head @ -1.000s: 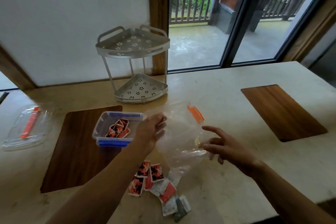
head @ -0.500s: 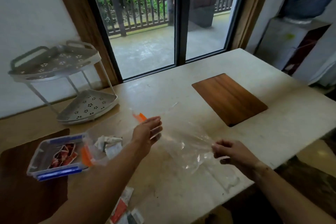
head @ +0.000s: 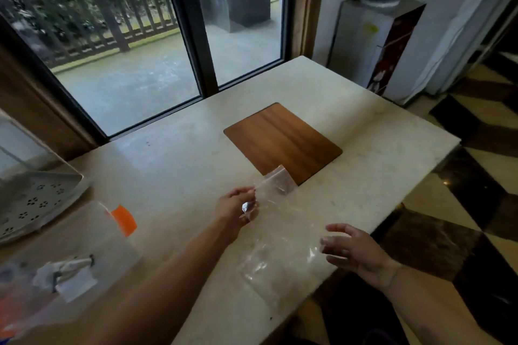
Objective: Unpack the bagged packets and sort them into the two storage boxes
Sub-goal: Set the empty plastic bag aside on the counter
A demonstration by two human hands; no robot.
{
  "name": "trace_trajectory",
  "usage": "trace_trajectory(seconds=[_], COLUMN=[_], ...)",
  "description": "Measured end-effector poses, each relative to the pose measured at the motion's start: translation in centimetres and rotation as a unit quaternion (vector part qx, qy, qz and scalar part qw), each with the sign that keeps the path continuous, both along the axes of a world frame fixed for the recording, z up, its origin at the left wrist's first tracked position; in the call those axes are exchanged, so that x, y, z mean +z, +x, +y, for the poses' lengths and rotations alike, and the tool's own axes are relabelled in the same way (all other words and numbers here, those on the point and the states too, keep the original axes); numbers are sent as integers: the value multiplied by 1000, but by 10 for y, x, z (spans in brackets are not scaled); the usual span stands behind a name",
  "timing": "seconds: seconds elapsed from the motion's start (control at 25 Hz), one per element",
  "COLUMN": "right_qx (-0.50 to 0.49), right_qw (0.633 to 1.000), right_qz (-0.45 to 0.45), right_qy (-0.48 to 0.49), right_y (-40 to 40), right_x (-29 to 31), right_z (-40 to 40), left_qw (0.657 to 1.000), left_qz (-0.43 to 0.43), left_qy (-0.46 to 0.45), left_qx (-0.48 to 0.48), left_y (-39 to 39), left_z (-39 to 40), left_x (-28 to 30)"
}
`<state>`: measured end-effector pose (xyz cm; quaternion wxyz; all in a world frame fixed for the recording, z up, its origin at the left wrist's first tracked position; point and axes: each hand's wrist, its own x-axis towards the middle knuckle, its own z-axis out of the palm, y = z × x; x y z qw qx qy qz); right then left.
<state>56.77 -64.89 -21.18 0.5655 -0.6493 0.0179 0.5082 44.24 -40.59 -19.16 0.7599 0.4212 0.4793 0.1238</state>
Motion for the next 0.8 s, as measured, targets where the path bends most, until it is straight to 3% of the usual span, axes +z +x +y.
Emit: trace_trajectory(seconds=[0.2,0.44,0.8], right_qx=[-64,-10,106], right_qw=[997,970,895], right_qz=[-40,-195,-337], right_qy=[-32,-145,-273], right_y=[27,23,22], right_x=[-26,-62,-74], right_z=[-25,-31,-17], left_qw=[979,857,789], left_qz=[122,241,278], left_qy=[108,321,376], left_qx=[-121,-323,-399], left_y=[41,50,46], left_z=[-3,-4,15], left_x=[-38,-72,-99])
